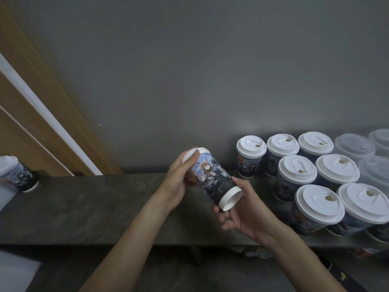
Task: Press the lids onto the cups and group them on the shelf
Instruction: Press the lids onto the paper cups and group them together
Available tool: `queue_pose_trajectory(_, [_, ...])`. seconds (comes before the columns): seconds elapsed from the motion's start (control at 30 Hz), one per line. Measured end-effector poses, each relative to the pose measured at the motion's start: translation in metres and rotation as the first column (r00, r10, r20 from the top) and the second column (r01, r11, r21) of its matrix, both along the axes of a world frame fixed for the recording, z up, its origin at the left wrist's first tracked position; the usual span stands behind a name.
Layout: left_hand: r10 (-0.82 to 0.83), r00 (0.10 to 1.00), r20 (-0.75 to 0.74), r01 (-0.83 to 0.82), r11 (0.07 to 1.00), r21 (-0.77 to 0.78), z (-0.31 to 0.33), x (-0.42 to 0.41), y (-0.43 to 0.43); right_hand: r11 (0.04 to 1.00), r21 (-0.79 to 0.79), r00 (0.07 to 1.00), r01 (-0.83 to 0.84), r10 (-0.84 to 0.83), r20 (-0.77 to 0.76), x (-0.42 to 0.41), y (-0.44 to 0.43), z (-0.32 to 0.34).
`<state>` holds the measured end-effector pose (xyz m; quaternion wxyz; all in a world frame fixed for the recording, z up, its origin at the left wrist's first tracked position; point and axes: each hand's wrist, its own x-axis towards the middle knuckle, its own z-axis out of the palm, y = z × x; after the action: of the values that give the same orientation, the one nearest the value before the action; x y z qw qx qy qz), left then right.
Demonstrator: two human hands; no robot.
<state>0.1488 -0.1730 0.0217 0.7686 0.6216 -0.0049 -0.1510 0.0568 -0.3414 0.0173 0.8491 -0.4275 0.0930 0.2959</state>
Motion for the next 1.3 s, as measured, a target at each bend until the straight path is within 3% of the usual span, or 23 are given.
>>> queue_pose_trajectory(0.1, [-0.061,0.998,0.008,0.061,0.995,-0.084,0.003,0.004,0.004,0.973,0.201,0.993,-0.110,0.115,-0.013,-0.003,-0.005,-0.001])
queue_pose_trajectory(0.17, [-0.038,0.997,0.072,0.038,0.999,0.000,0.004,0.004,0.002,0.983,0.137,0.993,-0.120,0.120,0.002,-0.005,-0.001,-0.003])
queue_pose_trajectory(0.23, [-0.014,0.994,0.108,0.007,0.998,0.069,0.006,0.004,-0.001,0.999,-0.035,0.999,-0.035,0.036,0.039,-0.004,0.002,-0.003])
queue_pose_trajectory(0.3, [-0.023,0.996,0.091,0.016,0.997,0.071,0.007,0.005,-0.001,0.996,-0.077,0.998,0.046,-0.042,0.042,-0.002,0.003,-0.004])
queue_pose_trajectory(0.4, [-0.105,0.994,0.043,0.108,0.990,-0.095,0.004,0.003,-0.003,0.979,0.190,0.996,0.075,-0.064,-0.064,-0.004,0.004,0.002])
queue_pose_trajectory(0.47, [-0.080,0.996,0.029,0.083,0.990,-0.115,0.001,0.000,-0.006,0.961,0.271,0.996,0.061,-0.042,-0.075,-0.007,0.004,0.002])
queue_pose_trajectory(0.57, [-0.010,1.000,0.015,0.011,1.000,-0.017,-0.001,0.001,-0.007,0.986,0.163,0.999,0.030,-0.024,-0.039,-0.008,0.005,-0.004])
queue_pose_trajectory(0.67, [-0.090,0.990,-0.107,0.097,0.993,0.065,0.000,0.004,-0.004,0.999,-0.026,0.999,0.031,-0.030,0.014,-0.009,0.008,-0.004])
queue_pose_trajectory(0.8, [-0.206,0.894,-0.399,0.231,0.973,0.016,-0.005,-0.001,-0.013,0.986,0.165,0.992,-0.024,0.044,-0.118,-0.014,0.013,0.013])
queue_pose_trajectory(0.9, [-0.193,0.855,-0.481,0.219,0.976,-0.002,-0.018,-0.006,-0.019,0.974,0.225,0.978,0.024,0.024,-0.208,-0.010,0.015,0.015])
queue_pose_trajectory(1.03, [-0.175,0.846,-0.503,0.211,0.977,0.015,-0.031,-0.009,-0.016,0.979,0.195,0.968,0.060,-0.009,-0.251,-0.009,0.017,0.010])
queue_pose_trajectory(1.17, [-0.165,0.861,-0.481,0.212,0.976,0.045,-0.033,-0.006,-0.009,0.957,0.280,0.961,0.074,0.006,-0.277,-0.011,0.013,0.014])
queue_pose_trajectory(1.3, [-0.159,0.883,-0.443,0.099,0.983,-0.155,-0.028,0.004,0.001,0.908,0.416,0.955,0.036,0.091,-0.282,-0.014,0.012,0.018])
